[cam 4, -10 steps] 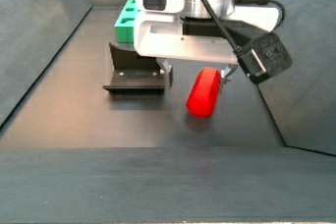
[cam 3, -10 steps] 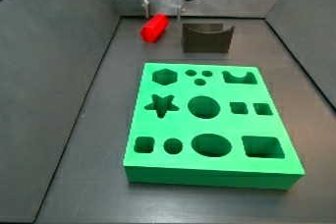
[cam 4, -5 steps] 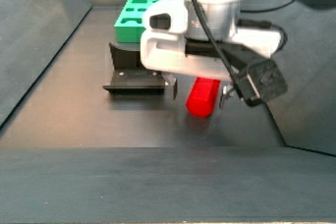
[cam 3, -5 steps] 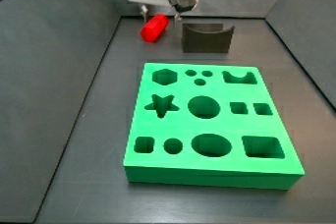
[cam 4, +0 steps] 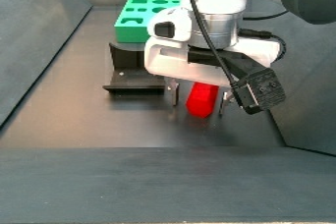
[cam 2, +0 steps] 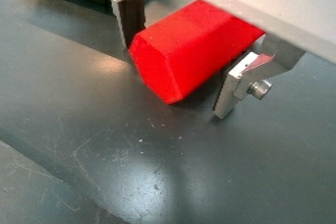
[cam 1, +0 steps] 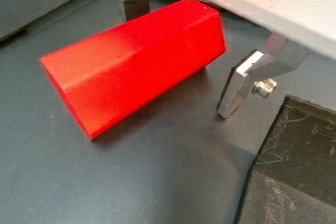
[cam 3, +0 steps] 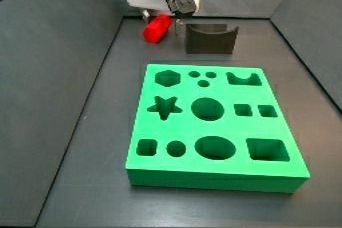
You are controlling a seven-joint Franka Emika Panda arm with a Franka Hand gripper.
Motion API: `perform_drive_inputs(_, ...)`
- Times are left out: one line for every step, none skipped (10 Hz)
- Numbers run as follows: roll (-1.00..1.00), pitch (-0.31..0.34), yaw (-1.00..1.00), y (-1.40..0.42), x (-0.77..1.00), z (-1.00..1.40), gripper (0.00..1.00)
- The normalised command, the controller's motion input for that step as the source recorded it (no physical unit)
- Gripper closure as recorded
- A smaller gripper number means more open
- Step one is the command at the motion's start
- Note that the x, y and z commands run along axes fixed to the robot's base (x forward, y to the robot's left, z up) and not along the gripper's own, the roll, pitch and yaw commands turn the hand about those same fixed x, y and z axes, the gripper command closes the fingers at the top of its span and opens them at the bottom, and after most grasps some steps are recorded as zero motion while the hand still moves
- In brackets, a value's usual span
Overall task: Pick up the hexagon object. Move up. Place the hexagon object on the fixture. Regrasp the hexagon object. Move to above the board. Insert the hexagon object.
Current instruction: Pick up the hexagon object.
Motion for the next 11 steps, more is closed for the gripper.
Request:
perform_drive_inputs(0.0,0.0,0.0,0.0,0.0,0.0,1.0)
perform_drive_inputs(0.0,0.0,0.0,0.0,0.0,0.0,1.0)
perform_drive_inputs(0.0,0.0,0.0,0.0,0.0,0.0,1.0)
perform_drive_inputs(0.0,0.0,0.0,0.0,0.0,0.0,1.0)
perform_drive_inputs(0.0,0.0,0.0,0.0,0.0,0.0,1.0)
perform_drive_inputs(0.0,0.0,0.0,0.0,0.0,0.0,1.0)
perform_drive_inputs(0.0,0.0,0.0,0.0,0.0,0.0,1.0)
perform_drive_inputs(0.0,0.0,0.0,0.0,0.0,0.0,1.0)
perform_drive_inputs(0.0,0.0,0.0,0.0,0.0,0.0,1.0)
perform_drive_inputs(0.0,0.0,0.0,0.0,0.0,0.0,1.0)
perform_drive_inputs(0.0,0.0,0.0,0.0,0.0,0.0,1.0)
